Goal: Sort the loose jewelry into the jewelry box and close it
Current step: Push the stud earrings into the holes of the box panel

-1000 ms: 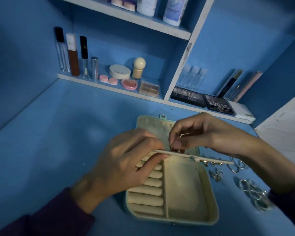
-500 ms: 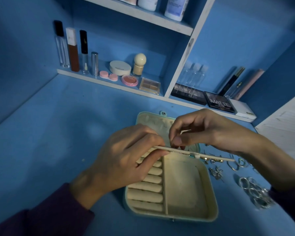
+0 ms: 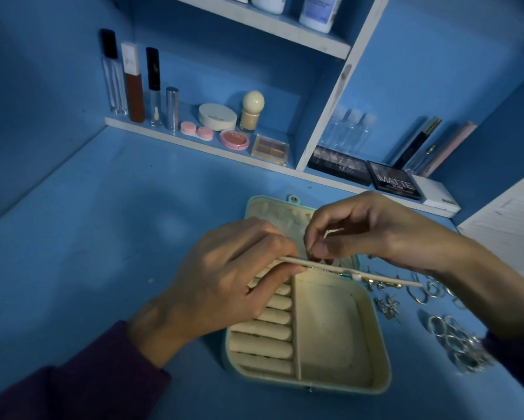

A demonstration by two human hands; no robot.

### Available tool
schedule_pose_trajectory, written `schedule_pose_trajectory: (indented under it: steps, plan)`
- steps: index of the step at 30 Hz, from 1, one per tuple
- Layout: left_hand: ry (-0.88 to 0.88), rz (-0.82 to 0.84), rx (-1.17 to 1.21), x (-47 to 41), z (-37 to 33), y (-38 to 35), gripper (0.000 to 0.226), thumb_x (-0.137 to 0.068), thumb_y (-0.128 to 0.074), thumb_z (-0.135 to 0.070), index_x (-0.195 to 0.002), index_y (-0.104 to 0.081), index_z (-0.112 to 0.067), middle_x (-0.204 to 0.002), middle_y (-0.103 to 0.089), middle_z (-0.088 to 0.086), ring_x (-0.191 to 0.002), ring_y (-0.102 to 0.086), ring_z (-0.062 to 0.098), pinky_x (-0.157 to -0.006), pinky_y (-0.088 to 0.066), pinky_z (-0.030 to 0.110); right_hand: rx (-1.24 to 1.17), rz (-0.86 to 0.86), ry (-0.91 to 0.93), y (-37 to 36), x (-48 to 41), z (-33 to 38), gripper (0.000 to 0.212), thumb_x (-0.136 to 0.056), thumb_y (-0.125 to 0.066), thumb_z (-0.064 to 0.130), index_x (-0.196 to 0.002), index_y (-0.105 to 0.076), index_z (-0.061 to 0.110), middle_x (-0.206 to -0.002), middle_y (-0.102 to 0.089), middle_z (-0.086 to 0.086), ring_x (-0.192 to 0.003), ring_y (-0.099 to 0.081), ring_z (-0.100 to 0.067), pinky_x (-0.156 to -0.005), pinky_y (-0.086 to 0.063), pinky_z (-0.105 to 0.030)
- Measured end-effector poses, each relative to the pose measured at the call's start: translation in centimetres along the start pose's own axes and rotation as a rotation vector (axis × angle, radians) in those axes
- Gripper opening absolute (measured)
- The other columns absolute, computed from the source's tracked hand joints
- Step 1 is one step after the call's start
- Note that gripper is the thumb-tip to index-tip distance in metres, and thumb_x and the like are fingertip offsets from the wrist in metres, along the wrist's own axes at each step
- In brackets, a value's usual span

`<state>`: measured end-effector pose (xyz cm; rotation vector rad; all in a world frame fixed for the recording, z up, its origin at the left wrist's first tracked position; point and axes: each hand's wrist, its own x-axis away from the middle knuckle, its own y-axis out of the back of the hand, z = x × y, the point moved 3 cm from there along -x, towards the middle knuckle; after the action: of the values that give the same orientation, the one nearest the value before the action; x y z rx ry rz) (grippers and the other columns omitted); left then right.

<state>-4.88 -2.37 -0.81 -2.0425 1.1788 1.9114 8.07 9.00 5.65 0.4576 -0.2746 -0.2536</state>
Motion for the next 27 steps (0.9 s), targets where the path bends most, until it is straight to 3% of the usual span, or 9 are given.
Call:
schedule_pose_trajectory:
  steps: [6,13,18,22,27]
  plan:
    - [-0.010,0.004,-0.001,0.0,0.0,-0.1,0.013,-0.093,-0.062,-0.018,-0.089,-0.051,-0.013,-0.074,-0.062,0.006,-0.068,-0.053,0.015,-0.060,-0.045,0.026,0.062,0.031,0.003,0.0,0.0,0.5,0.007,-0.081,-0.065,0.011,-0.085,-0.070,0.010,-0.076,-0.067,0.001,-0.070,-0.060,-0.008,-0.068,-0.047,-0.017]
    - [0.001,-0.003,-0.001,0.0,-0.1,-0.1,0.012,-0.093,-0.061,-0.019,-0.090,-0.051,-0.014,-0.074,-0.062,0.005,-0.069,-0.053,0.015,-0.061,-0.045,0.026,0.124,0.055,0.001,-0.2,0.0,1.1,0.008,-0.082,-0.064,0.009,-0.085,-0.070,0.013,-0.075,-0.066,0.005,-0.066,-0.059,-0.004,-0.065,-0.045,-0.014]
    - [-0.017,0.000,-0.009,0.1,-0.2,-0.1,0.011,-0.093,-0.061,-0.018,-0.090,-0.051,-0.014,-0.074,-0.062,0.005,-0.068,-0.053,0.015,-0.061,-0.044,0.025,0.236,0.109,-0.039,-0.2,-0.3,1.7,0.010,-0.082,-0.064,0.008,-0.086,-0.071,0.014,-0.082,-0.068,-0.003,-0.074,-0.064,-0.017,-0.077,-0.054,-0.036]
    - [-0.043,0.009,-0.021,0.0,-0.3,-0.1,0.012,-0.093,-0.062,-0.018,-0.091,-0.051,-0.012,-0.074,-0.062,0.006,-0.069,-0.052,0.013,-0.063,-0.042,0.022,0.253,0.159,-0.072,0.0,-0.5,2.4,0.015,-0.084,-0.063,-0.006,-0.088,-0.069,0.007,-0.081,-0.069,-0.008,-0.073,-0.064,-0.020,-0.075,-0.052,-0.026]
    - [-0.047,0.010,-0.024,-0.1,-0.4,0.0,0.011,-0.094,-0.060,-0.019,-0.091,-0.052,-0.012,-0.075,-0.062,0.006,-0.069,-0.052,0.013,-0.065,-0.041,0.021,0.301,0.184,-0.078,0.0,-1.0,2.6,0.014,-0.084,-0.062,-0.007,-0.084,-0.067,0.005,-0.079,-0.068,-0.009,-0.071,-0.063,-0.026,-0.074,-0.051,-0.031]
